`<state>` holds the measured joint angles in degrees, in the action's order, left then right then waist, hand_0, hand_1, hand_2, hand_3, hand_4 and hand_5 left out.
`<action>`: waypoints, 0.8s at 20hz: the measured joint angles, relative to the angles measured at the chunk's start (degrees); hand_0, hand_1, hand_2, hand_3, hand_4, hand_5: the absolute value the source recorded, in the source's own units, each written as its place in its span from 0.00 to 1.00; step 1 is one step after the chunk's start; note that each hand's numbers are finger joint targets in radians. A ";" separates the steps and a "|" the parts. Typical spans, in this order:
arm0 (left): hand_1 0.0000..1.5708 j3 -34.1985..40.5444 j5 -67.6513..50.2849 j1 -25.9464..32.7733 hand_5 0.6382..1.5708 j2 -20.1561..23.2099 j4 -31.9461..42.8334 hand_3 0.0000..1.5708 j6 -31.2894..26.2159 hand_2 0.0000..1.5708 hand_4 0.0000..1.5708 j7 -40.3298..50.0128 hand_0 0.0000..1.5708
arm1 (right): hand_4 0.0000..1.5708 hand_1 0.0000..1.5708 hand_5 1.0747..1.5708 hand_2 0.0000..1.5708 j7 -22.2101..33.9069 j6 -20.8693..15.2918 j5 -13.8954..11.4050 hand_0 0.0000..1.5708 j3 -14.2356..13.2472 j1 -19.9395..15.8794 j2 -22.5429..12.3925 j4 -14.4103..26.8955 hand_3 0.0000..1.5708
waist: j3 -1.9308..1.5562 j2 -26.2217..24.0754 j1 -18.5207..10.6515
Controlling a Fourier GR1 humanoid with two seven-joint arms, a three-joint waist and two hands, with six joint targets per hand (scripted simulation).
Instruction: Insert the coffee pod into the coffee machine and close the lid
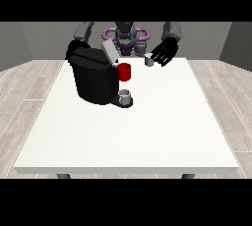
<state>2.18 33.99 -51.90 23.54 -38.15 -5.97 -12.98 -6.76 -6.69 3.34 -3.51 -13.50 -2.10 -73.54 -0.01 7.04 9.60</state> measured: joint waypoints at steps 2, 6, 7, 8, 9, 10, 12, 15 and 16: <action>0.68 0.57 0.30 -1.56 1.00 1.18 0.06 0.78 -0.10 0.78 0.33 0.05 0.68 | 0.32 0.00 1.00 0.00 0.83 -0.88 -0.77 0.00 0.88 -0.84 0.58 -0.96 0.00 | 0.01 0.56 0.87; 0.77 2.32 -0.19 -5.34 1.00 2.29 0.31 0.76 -0.99 0.80 0.32 2.45 0.77 | 0.33 0.00 1.00 0.00 2.41 -0.73 -1.11 0.00 1.30 -1.76 0.04 -1.91 0.00 | 0.01 1.12 2.78; 0.77 2.74 -0.23 -6.00 1.00 2.57 0.42 0.76 -0.84 0.79 0.31 2.60 0.77 | 0.32 0.00 1.00 0.00 2.84 -1.03 -1.26 0.00 1.66 -1.95 0.39 -2.49 0.00 | 0.01 1.43 3.31; 0.79 3.22 -0.37 -6.98 1.00 2.78 0.57 0.76 -0.89 0.80 0.30 3.35 0.79 | 0.33 0.00 1.00 0.00 2.80 -1.16 -1.37 0.00 1.69 -2.26 0.42 -2.64 0.00 | 0.01 1.91 3.74; 0.80 3.63 -0.55 -8.05 1.00 2.82 0.89 0.78 -1.18 0.82 0.30 4.25 0.80 | 0.32 0.00 1.00 0.00 3.84 -1.54 -1.65 0.00 2.02 -3.03 0.55 -3.13 0.00 | 0.01 2.09 4.27; 0.82 4.14 -0.83 -9.08 1.00 3.44 0.95 0.81 -1.61 0.85 0.31 4.29 0.82 | 0.35 0.00 1.00 0.00 3.31 -1.20 -1.60 0.00 2.07 -3.10 0.41 -3.36 0.00 | 0.02 2.75 4.80; 0.80 4.46 -0.84 -10.21 1.00 3.75 1.18 0.80 -2.09 0.84 0.33 4.72 0.80 | 0.35 0.00 1.00 0.00 4.03 -1.55 -2.24 0.00 2.30 -3.33 0.07 -3.94 0.00 | 0.01 3.10 5.42; 0.82 4.46 -0.40 -12.10 1.00 3.45 1.20 0.80 -1.89 0.85 0.33 5.65 0.82 | 0.29 0.00 1.00 0.00 4.24 -1.48 -2.33 0.00 2.22 -4.34 -0.20 -4.29 0.00 | 0.01 4.26 6.31; 0.80 4.53 -0.38 -12.53 1.00 3.42 1.20 0.79 -1.86 0.84 0.32 5.52 0.80 | 0.31 0.00 1.00 0.00 4.53 -1.91 -2.42 0.00 2.16 -4.92 -0.05 -4.54 0.00 | 0.00 4.62 6.32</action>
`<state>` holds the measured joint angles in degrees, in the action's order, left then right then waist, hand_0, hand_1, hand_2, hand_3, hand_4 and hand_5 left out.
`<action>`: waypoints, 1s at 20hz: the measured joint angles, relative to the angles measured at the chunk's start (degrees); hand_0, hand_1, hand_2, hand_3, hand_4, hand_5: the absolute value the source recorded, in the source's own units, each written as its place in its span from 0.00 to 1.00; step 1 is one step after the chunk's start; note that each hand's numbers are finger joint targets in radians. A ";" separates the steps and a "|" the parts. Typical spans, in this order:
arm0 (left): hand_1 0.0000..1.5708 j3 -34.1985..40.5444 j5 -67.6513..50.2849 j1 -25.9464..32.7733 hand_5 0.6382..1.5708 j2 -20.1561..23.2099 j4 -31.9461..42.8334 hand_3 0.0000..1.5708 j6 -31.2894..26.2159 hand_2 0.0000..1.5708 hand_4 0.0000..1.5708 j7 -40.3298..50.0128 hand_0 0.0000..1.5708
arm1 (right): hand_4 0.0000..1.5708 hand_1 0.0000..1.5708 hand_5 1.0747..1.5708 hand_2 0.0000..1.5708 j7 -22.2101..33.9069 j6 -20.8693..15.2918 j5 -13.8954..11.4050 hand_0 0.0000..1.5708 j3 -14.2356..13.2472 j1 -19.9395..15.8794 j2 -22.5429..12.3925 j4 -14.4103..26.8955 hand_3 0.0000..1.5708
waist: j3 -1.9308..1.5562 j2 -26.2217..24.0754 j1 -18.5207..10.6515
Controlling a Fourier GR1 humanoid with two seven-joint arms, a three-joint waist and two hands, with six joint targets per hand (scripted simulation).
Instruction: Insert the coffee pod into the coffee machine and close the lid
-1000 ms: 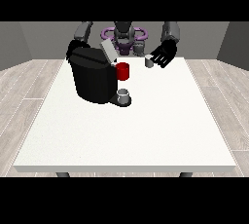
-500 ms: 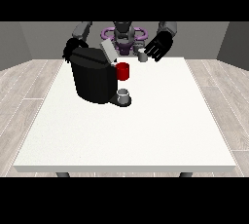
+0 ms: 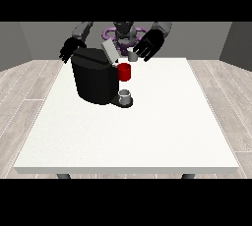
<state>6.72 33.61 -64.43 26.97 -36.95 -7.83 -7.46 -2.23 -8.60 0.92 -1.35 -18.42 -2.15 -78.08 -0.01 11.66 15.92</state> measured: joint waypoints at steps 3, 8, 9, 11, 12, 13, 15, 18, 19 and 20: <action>0.81 -0.32 0.80 -0.66 1.00 -0.22 -0.08 0.79 0.56 0.83 0.31 0.28 0.81 | 0.33 0.00 1.00 0.00 -1.08 -0.57 -0.53 0.00 0.14 0.32 0.34 0.08 0.00 | 0.00 0.74 0.22; 0.82 -0.16 1.41 -1.25 1.00 -0.35 0.42 0.78 1.15 0.84 0.32 0.17 0.82 | 0.34 0.00 1.00 0.00 -0.35 -0.40 0.21 0.00 -0.65 -0.14 -0.07 -0.67 0.00 | 0.00 1.71 0.82; 0.82 -0.30 1.50 -1.32 1.00 -0.72 0.42 0.78 1.02 0.84 0.32 0.30 0.82 | 0.34 0.00 1.00 0.00 -0.55 -0.31 0.41 0.00 -1.06 -0.29 -0.30 -0.37 0.00 | 0.00 1.85 0.60; 0.84 -0.33 1.70 -2.01 1.00 -0.88 0.69 0.79 0.66 0.85 0.32 0.87 0.84 | 0.32 0.00 1.00 0.00 -0.84 -0.40 0.46 0.00 -1.28 -0.75 -0.32 -0.19 0.00 | 0.00 2.38 0.65; 0.84 -0.27 1.80 -2.30 1.00 -0.87 1.05 0.78 0.51 0.85 0.32 1.37 0.84 | 0.32 0.00 1.00 0.00 -0.46 -0.53 0.21 0.00 -0.52 -0.29 0.20 -0.60 0.00 | 0.00 2.02 1.13; 0.81 -0.36 1.97 -2.94 1.00 -0.97 1.03 0.78 0.33 0.83 0.33 1.85 0.81 | 0.33 0.00 1.00 0.00 0.00 -0.38 0.44 0.00 -0.82 -0.79 -0.10 -0.52 0.00 | 0.00 2.02 1.16; 0.80 -0.57 2.07 -2.35 1.00 -1.80 0.90 0.77 0.52 0.83 0.33 1.37 0.80 | 0.32 0.00 1.00 0.00 -0.33 -0.31 0.75 0.00 -1.17 -0.36 -0.10 -0.31 0.00 | 0.00 1.90 0.77; 0.75 -0.72 2.38 -2.54 1.00 -2.08 0.95 0.75 0.33 0.80 0.32 1.37 0.75 | 0.34 0.00 1.00 0.00 -0.74 0.05 1.13 0.00 -1.35 -0.02 -0.13 -0.31 0.00 | 0.00 1.80 0.82; 0.75 -0.90 2.62 -2.09 1.00 -2.67 0.99 0.75 0.87 0.80 0.31 1.38 0.75 | 0.33 0.00 1.00 0.00 -0.68 0.00 1.03 0.00 -1.34 0.29 -0.24 -0.46 0.00 | 0.00 1.66 0.90; 0.75 -1.06 2.71 -1.77 1.00 -3.14 0.99 0.76 0.93 0.80 0.32 1.18 0.75 | 0.33 0.00 1.00 0.00 -0.45 -0.07 1.13 0.00 -1.59 0.26 -0.38 -0.45 0.00 | 0.00 1.57 0.70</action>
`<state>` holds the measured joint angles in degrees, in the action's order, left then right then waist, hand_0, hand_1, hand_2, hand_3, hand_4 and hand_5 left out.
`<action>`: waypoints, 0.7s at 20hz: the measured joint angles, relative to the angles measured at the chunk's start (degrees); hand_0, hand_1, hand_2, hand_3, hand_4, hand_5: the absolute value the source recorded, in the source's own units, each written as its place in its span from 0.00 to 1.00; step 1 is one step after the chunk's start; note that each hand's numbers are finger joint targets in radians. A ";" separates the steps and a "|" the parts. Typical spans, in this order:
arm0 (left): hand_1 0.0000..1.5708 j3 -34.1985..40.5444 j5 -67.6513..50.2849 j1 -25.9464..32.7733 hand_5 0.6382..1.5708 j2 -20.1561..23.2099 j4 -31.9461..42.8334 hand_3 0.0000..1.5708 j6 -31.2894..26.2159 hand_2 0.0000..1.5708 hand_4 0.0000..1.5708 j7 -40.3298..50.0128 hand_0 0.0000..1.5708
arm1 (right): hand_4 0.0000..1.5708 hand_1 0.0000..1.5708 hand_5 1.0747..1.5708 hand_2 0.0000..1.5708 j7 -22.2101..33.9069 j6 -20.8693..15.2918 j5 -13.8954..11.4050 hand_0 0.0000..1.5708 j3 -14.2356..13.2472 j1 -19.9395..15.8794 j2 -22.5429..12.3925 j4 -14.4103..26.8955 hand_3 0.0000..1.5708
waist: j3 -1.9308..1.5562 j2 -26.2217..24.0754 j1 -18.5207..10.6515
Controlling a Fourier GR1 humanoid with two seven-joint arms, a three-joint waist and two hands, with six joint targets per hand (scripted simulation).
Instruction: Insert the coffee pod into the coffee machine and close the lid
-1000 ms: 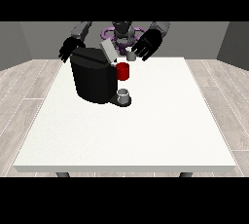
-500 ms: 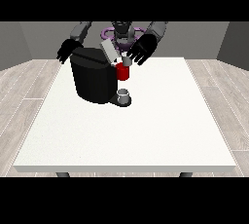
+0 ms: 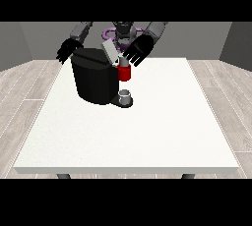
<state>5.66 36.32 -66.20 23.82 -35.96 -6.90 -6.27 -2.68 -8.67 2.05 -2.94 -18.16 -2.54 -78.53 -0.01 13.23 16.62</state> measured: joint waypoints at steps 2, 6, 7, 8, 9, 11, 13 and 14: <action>0.77 -0.07 0.22 -0.32 1.00 -0.03 -0.08 0.76 -0.07 0.81 0.32 -0.24 0.77 | 0.32 0.00 1.00 0.00 -0.22 -0.31 0.11 0.00 -0.22 -0.43 0.18 0.01 0.00 | -0.01 0.37 -0.26; 0.75 0.24 0.23 -0.25 1.00 0.40 -0.13 0.77 -0.43 0.81 0.33 -1.26 0.75 | 0.29 0.00 1.00 0.00 -1.29 0.35 0.57 0.00 -0.75 0.31 -0.33 0.08 0.00 | -0.05 0.78 -0.30; 0.74 0.31 0.25 -0.88 1.00 0.40 -0.10 0.75 -0.68 0.79 0.32 -0.79 0.74 | 0.29 0.00 1.00 0.00 -1.66 0.06 0.51 0.00 -0.94 -0.22 -0.26 0.36 0.00 | -0.05 1.16 -0.40; 0.74 0.37 0.42 -0.68 1.00 0.32 0.19 0.75 -0.39 0.79 0.31 -0.58 0.74 | 0.28 0.00 1.00 0.00 -1.49 0.01 0.37 0.00 -0.61 0.06 -0.07 0.10 0.00 | -0.04 1.05 -0.21; 0.75 0.38 0.57 -0.24 1.00 0.09 0.54 0.76 -0.15 0.79 0.31 -0.33 0.75 | 0.28 0.00 1.00 0.00 -0.81 -0.26 0.13 0.00 -0.18 0.47 0.18 -0.43 0.00 | -0.03 0.54 -0.02; 0.77 0.38 0.65 -0.50 1.00 0.15 0.56 0.76 -0.54 0.81 0.31 -0.32 0.77 | 0.26 0.00 1.00 0.00 -0.91 -0.37 0.21 0.00 -0.63 0.21 -0.10 -0.12 0.00 | -0.03 0.71 -0.36; 0.79 0.54 0.60 -0.62 1.00 0.10 0.61 0.76 -0.77 0.81 0.31 -0.47 0.79 | 0.28 0.00 1.00 0.00 -1.11 -0.40 0.42 0.00 -0.87 0.02 -0.09 0.02 0.00 | -0.04 1.05 -0.55; 0.80 0.76 0.63 -0.66 1.00 0.59 0.77 0.75 -0.75 0.82 0.31 -0.72 0.80 | 0.28 0.00 1.00 0.00 -0.58 -0.06 0.75 0.00 -1.01 -0.40 -0.42 -0.43 0.00 | -0.06 1.41 -0.26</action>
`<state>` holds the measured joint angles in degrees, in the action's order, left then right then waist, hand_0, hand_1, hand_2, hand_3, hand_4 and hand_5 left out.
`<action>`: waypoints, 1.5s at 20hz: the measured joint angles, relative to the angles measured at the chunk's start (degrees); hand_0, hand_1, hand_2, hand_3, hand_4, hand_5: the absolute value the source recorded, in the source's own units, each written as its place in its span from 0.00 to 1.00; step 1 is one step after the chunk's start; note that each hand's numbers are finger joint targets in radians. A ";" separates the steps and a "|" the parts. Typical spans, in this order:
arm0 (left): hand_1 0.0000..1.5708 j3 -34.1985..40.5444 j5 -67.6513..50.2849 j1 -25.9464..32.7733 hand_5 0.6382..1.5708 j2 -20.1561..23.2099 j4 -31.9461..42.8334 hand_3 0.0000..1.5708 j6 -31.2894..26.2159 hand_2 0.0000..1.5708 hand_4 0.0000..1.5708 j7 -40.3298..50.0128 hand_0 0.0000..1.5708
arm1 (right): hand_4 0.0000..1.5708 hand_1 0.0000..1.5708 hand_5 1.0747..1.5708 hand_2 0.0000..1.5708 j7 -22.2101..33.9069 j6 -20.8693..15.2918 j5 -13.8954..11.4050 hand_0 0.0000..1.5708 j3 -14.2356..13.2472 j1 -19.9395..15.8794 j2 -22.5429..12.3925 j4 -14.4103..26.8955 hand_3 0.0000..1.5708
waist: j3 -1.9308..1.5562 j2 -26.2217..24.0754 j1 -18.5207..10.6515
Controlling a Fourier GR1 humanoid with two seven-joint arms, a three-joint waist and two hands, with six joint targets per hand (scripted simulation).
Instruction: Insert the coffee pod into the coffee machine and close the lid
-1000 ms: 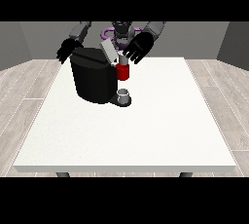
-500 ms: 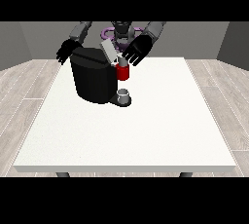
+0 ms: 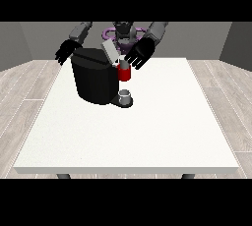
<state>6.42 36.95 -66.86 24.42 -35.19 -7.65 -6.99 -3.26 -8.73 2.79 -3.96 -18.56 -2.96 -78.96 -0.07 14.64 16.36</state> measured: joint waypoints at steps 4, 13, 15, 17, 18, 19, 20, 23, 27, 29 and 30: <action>0.78 -0.20 0.39 -0.04 1.00 -0.58 -0.20 0.73 -0.03 0.80 0.30 0.25 0.78 | 0.23 0.00 1.00 0.00 -0.37 -0.39 -0.35 0.00 0.02 -0.09 0.08 0.55 0.00 | -0.04 0.19 -0.29; 0.70 -0.30 1.22 -0.27 1.00 -0.31 0.14 0.62 -0.74 0.73 0.26 0.42 0.70 | 0.27 0.00 1.00 0.00 -0.99 -0.40 -0.60 0.00 0.40 0.13 0.34 0.76 0.00 | 0.00 0.42 -0.01; 0.67 -0.34 1.59 -0.47 1.00 0.20 0.17 0.60 -0.70 0.71 0.25 0.03 0.67 | 0.30 0.00 1.00 0.00 -1.08 -0.31 -0.40 0.00 0.25 -0.28 0.23 0.50 0.00 | 0.00 0.83 0.07; 0.67 -0.23 1.75 -0.62 1.00 0.98 0.29 0.61 -1.03 0.71 0.23 -0.58 0.67 | 0.29 0.00 1.00 0.00 -1.74 -0.24 -0.53 0.00 0.63 0.20 0.57 0.37 0.00 | 0.02 1.03 0.07; 0.67 -0.35 1.97 -0.65 1.00 0.89 0.38 0.61 -1.01 0.72 0.23 -0.51 0.67 | 0.26 0.00 1.00 0.00 -1.39 -0.52 -0.63 0.00 0.66 0.10 0.66 0.33 0.00 | 0.02 0.93 0.09; 0.67 -0.42 2.02 -0.31 1.00 0.88 0.40 0.61 -1.19 0.71 0.23 -0.80 0.67 | 0.29 0.00 1.00 0.00 -1.10 -0.31 -0.46 0.00 0.39 0.24 0.28 0.40 0.00 | 0.02 0.62 -0.12; 0.68 -0.33 2.18 -0.21 1.00 0.88 0.28 0.62 -0.54 0.72 0.23 -0.93 0.68 | 0.30 0.00 1.00 0.00 -0.55 0.04 -0.26 0.00 0.28 -0.14 -0.11 0.20 0.00 | 0.01 0.75 -0.06; 0.65 -0.30 2.37 -0.87 1.00 1.27 0.08 0.58 -0.89 0.69 0.23 -1.41 0.65 | 0.26 0.00 1.00 0.00 -1.70 -0.55 -0.70 0.00 0.25 -0.37 0.20 0.83 0.00 | 0.02 1.25 -0.47; 0.00 -1.53 3.53 -0.41 1.00 1.45 -0.01 0.00 -1.89 0.00 0.00 -2.51 0.00 | 0.24 0.00 1.00 0.00 -1.08 -0.85 -0.44 0.00 -0.16 -0.67 0.17 1.13 0.00 | -0.01 0.85 -0.79; 0.00 -2.36 4.25 -0.38 1.00 1.47 0.06 0.00 -2.96 0.00 0.00 -2.73 0.00 | 0.23 0.00 1.00 0.00 -1.13 -1.28 -0.69 0.00 0.02 -0.41 0.56 1.57 0.00 | 0.00 0.54 -0.99; 0.00 -2.47 4.58 -0.74 1.00 2.02 0.06 0.00 -3.15 0.00 0.00 -3.04 0.00 | 0.22 0.00 1.00 0.00 -1.36 -1.59 -0.90 0.00 0.07 -0.74 0.67 1.57 0.00 | -0.01 1.09 -0.92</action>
<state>3.95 41.53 -67.60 26.44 -35.12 -10.80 -10.03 -4.62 -10.31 1.89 -3.88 -19.30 -2.29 -77.39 -0.08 15.73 15.44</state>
